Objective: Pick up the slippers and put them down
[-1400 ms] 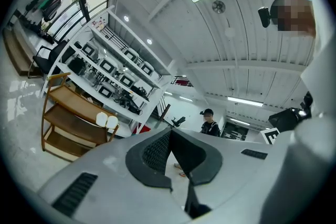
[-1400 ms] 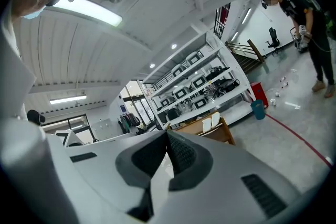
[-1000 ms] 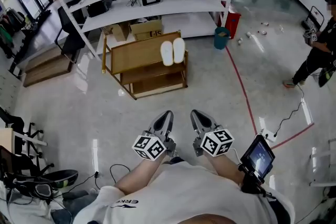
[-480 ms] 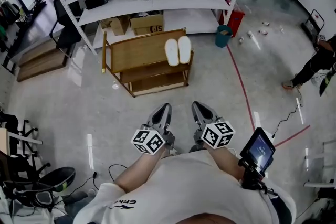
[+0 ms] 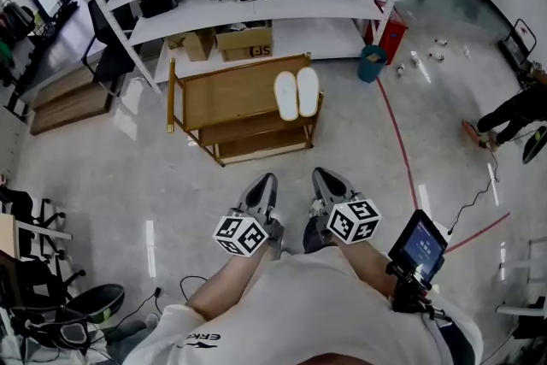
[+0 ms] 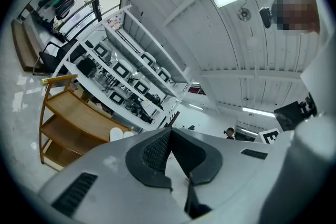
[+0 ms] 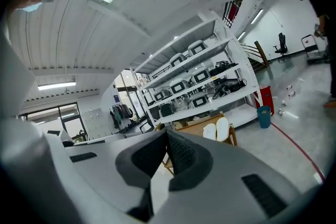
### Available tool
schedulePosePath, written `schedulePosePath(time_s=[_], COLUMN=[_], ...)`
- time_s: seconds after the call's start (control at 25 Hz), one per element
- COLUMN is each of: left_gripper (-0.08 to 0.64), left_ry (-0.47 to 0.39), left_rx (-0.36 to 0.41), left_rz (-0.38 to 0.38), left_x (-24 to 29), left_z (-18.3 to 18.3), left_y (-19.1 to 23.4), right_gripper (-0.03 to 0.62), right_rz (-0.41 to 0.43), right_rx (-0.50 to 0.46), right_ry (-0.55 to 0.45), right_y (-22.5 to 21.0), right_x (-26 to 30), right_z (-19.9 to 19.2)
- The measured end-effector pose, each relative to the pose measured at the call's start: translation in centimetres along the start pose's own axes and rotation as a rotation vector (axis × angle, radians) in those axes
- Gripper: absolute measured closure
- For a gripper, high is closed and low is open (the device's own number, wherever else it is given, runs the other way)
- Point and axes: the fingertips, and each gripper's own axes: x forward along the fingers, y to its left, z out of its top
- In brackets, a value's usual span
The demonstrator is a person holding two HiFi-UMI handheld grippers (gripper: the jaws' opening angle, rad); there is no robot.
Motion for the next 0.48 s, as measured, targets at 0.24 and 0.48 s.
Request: schedulePosePath(time_s=[0.24, 0.48], left_gripper=[0.563, 0.563], left_ry=[0.020, 0.040], left_rx=[0.011, 0.018], left_rz=[0.040, 0.088], left_x=[4.9, 10.9], left_z=[0.7, 1.1], left_y=[2.8, 4.9], right_gripper=[0.588, 0.588], right_rz=[0.003, 0.014], right_rx=[0.006, 0.029], right_ry=[0.025, 0.057], right_y=[-3.7, -8.3], right_x=[4.4, 8.5], right_z=[1.5, 4.1])
